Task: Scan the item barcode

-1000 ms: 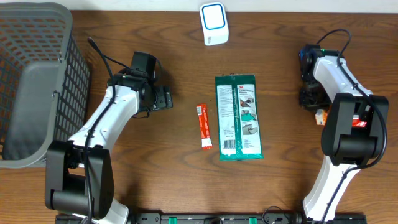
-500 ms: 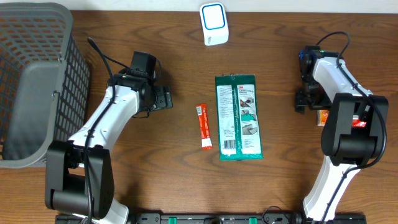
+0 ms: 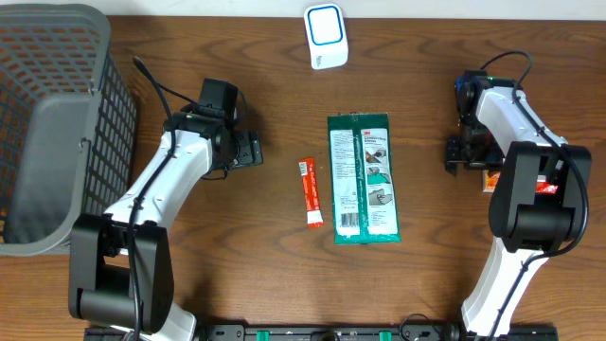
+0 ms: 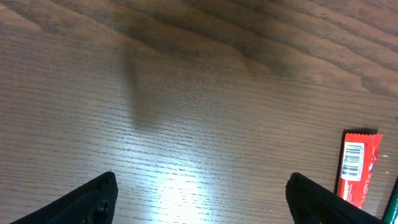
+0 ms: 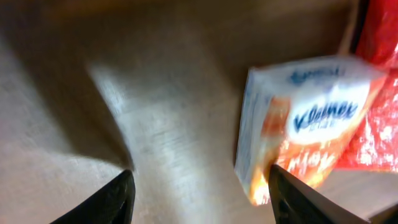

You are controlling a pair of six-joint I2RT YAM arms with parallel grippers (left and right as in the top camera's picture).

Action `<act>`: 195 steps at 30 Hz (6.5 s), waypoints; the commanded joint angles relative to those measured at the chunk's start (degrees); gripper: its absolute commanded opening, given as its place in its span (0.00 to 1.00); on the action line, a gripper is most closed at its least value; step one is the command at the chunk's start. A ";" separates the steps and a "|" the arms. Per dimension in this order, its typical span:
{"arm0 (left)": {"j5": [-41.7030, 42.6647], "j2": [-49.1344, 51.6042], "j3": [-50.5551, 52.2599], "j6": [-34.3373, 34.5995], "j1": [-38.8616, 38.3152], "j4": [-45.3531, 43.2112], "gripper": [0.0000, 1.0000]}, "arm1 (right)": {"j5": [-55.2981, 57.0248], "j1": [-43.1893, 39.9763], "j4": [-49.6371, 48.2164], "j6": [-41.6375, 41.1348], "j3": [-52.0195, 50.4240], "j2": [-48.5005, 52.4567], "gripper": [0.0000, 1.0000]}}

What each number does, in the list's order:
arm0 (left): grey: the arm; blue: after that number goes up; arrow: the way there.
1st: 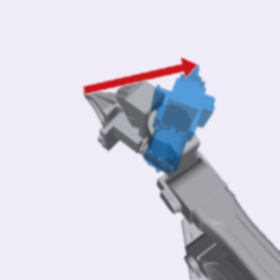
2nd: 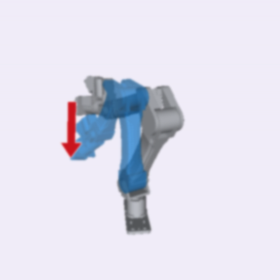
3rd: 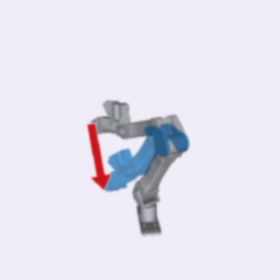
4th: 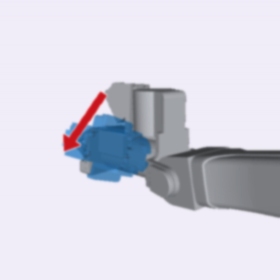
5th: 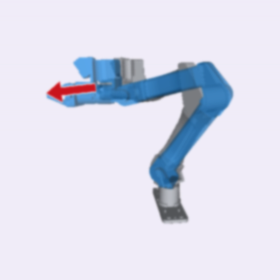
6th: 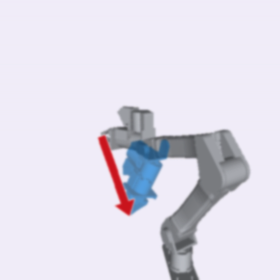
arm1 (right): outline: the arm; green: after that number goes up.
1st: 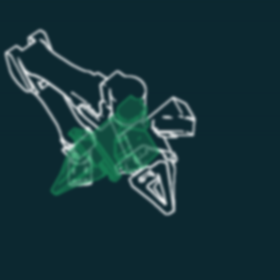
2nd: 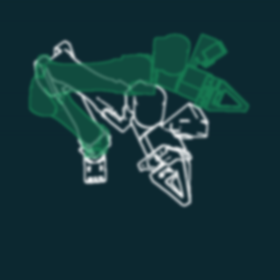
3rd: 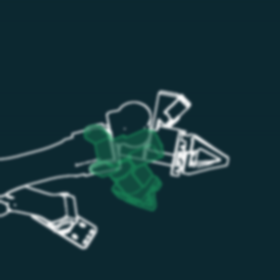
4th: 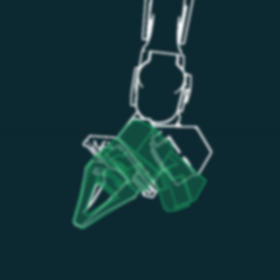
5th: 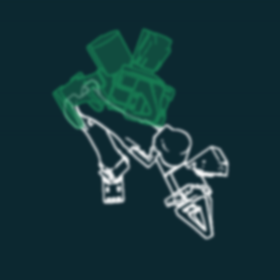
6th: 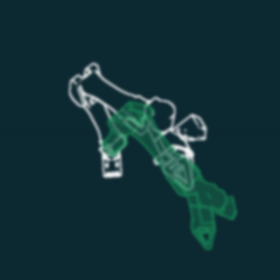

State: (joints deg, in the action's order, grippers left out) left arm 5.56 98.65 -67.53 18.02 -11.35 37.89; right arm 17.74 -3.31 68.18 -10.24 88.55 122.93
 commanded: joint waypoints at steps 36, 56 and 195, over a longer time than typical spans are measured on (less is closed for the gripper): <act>-1.07 -0.59 -0.39 0.31 0.13 -0.26 0.87 | -15.65 -5.05 -5.66 -0.17 -1.36 -0.55 0.47; 6.12 -0.59 -0.39 -0.35 -6.82 -2.54 0.14 | -53.75 -0.33 -12.87 14.64 -10.16 -0.55 0.62; 2.34 -5.09 -0.39 1.99 -17.09 5.46 0.44 | -68.26 6.99 -28.70 17.81 -28.83 -0.59 0.01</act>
State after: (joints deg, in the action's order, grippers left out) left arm 8.75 93.32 -67.92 20.75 -30.46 40.56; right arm -56.84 3.31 39.44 5.69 60.64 120.33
